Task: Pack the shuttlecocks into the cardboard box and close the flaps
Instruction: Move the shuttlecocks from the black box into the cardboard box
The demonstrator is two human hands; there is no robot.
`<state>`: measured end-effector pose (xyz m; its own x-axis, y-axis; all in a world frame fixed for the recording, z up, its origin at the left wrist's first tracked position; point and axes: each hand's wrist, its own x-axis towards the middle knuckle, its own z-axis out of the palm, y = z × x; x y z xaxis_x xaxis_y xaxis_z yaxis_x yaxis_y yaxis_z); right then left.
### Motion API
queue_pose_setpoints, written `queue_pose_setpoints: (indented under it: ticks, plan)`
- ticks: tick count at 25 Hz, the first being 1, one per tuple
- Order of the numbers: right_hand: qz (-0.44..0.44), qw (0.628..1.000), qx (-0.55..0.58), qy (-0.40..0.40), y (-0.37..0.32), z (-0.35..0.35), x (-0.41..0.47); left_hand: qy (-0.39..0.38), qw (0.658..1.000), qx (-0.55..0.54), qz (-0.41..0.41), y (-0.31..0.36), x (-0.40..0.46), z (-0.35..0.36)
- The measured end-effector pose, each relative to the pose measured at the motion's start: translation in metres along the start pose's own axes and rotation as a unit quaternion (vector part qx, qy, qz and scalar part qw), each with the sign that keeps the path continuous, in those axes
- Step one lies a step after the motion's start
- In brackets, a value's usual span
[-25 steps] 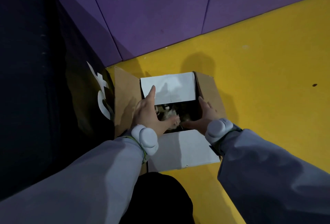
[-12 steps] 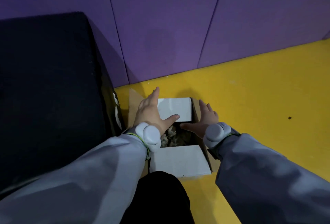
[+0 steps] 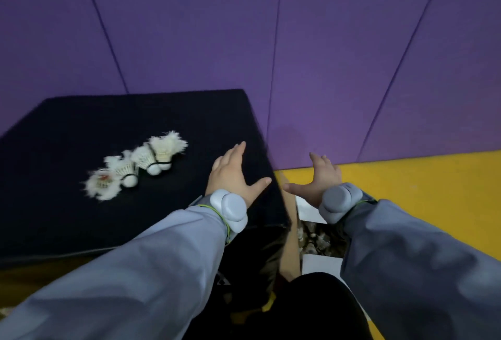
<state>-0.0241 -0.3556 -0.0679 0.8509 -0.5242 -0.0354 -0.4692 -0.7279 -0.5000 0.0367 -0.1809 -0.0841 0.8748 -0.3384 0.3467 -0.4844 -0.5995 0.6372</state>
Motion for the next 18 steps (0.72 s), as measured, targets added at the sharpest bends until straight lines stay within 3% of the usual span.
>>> queue_pose_setpoints:
  ticks: [8, 14, 18]
  plan:
    - [-0.074, 0.996, 0.035, -0.042, -0.125, 0.073, -0.033, 0.060, 0.989, 0.087, -0.101, -0.115, -0.034, -0.106]
    - [-0.060, 0.991, 0.038, -0.109, -0.174, 0.124, -0.019, 0.115, 0.965, 0.181, -0.149, -0.175, -0.021, -0.136]
    - [-0.065, 0.991, 0.040, -0.113, -0.203, 0.154, 0.000, 0.163, 0.945, 0.237, -0.158, -0.207, 0.002, -0.148]
